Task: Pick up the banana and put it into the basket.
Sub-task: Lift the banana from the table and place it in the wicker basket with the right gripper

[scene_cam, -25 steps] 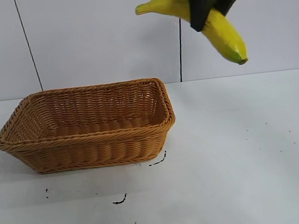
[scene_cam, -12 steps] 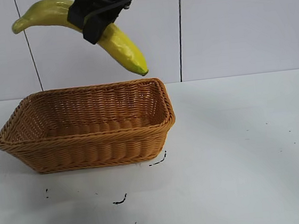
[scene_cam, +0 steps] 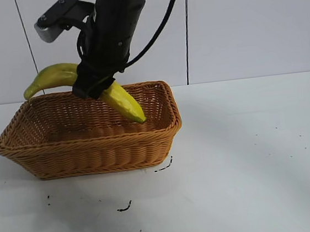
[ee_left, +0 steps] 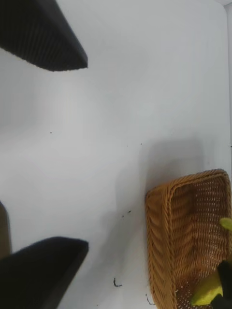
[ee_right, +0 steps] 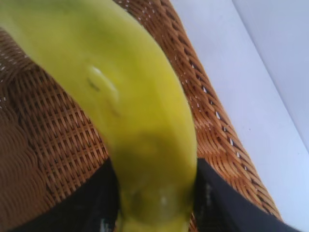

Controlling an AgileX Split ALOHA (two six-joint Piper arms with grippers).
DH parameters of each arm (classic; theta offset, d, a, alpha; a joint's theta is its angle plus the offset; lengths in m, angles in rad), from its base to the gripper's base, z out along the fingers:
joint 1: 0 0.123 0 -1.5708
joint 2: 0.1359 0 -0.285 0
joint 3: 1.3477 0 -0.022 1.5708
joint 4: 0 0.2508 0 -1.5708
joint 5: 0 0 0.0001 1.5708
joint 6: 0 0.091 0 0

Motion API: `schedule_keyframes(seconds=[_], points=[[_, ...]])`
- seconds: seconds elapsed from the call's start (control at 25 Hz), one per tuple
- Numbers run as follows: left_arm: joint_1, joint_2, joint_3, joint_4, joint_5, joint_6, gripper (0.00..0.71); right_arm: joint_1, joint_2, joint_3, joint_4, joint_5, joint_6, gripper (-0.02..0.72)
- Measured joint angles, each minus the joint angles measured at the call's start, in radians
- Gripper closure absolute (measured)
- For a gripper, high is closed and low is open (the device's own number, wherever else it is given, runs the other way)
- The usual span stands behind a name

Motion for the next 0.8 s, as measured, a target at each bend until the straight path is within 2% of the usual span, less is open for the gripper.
schedule_keyframes(seconds=[0.28, 0.48, 0.56, 0.68, 0.8], points=[[0.0, 0.0, 0.0, 0.0, 0.0, 0.0, 0.017, 0.0, 0.0, 0.0, -0.004, 0.003, 0.0, 0.391], [0.0, 0.0, 0.0, 0.0, 0.0, 0.0, 0.017, 0.0, 0.0, 0.0, -0.01, -0.004, 0.002, 0.12], [0.0, 0.0, 0.0, 0.0, 0.0, 0.0, 0.017, 0.0, -0.001, 0.0, -0.028, -0.007, 0.016, 0.075], [0.0, 0.0, 0.0, 0.0, 0.0, 0.0, 0.017, 0.0, -0.017, 0.0, -0.049, -0.001, 0.067, 0.055], [0.0, 0.0, 0.0, 0.0, 0.0, 0.0, 0.017, 0.0, -0.06, -0.001, -0.068, 0.032, 0.159, 0.049]])
